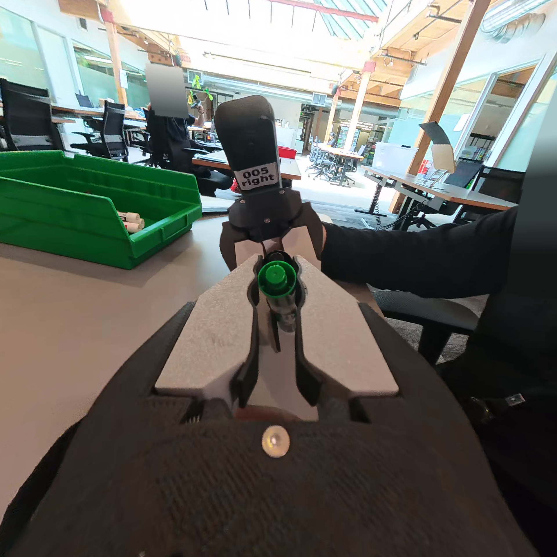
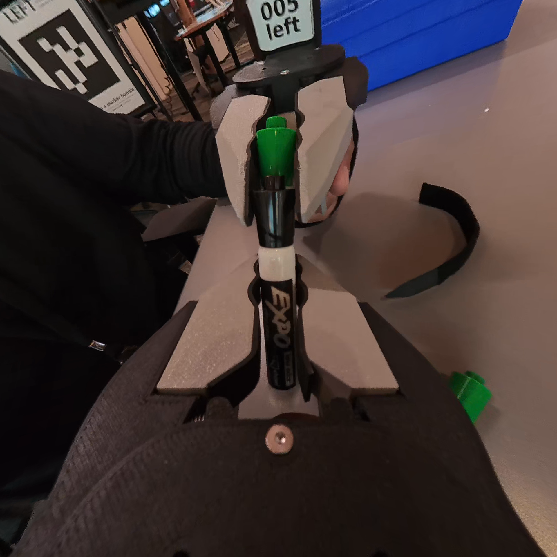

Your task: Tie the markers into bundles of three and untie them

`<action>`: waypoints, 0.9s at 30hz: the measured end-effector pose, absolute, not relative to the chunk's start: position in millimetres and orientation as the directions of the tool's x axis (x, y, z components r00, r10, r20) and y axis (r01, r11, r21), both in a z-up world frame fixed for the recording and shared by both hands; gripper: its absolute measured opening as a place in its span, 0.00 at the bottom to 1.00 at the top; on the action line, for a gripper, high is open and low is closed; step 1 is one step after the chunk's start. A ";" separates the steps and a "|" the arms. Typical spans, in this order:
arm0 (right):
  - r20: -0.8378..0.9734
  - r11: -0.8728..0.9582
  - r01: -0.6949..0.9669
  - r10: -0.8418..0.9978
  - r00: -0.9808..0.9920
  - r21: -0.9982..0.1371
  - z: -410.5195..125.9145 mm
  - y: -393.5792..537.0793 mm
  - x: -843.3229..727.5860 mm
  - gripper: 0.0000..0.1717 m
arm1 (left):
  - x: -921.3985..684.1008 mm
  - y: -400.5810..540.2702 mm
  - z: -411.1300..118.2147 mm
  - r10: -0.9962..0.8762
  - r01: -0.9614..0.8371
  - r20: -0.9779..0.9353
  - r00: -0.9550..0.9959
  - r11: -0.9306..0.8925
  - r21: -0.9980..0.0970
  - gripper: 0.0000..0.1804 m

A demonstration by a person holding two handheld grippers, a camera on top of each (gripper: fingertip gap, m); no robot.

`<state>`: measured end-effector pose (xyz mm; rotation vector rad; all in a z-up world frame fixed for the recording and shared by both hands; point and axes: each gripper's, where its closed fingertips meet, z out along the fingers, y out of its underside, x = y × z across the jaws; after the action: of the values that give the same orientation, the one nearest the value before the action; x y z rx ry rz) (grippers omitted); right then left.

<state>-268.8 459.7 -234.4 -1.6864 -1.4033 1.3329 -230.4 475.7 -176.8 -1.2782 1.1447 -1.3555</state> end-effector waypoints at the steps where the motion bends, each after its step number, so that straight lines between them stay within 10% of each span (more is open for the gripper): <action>1: -0.315 -0.282 0.393 0.949 -0.021 -0.875 -238.9 462.6 -269.2 0.09 | -228.8 478.0 -180.3 -0.989 0.004 0.144 -0.021 -0.145 -0.989 0.09; 27: -0.311 -0.379 0.501 0.925 0.218 -0.778 -279.6 505.3 -234.5 0.12 | -250.8 506.7 -208.2 -0.986 -0.277 0.016 0.164 -0.061 -0.959 0.09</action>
<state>-234.5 505.3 -279.6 -1.9723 -1.3130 1.0566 -250.8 506.7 -208.2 -1.5168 1.2700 -0.9674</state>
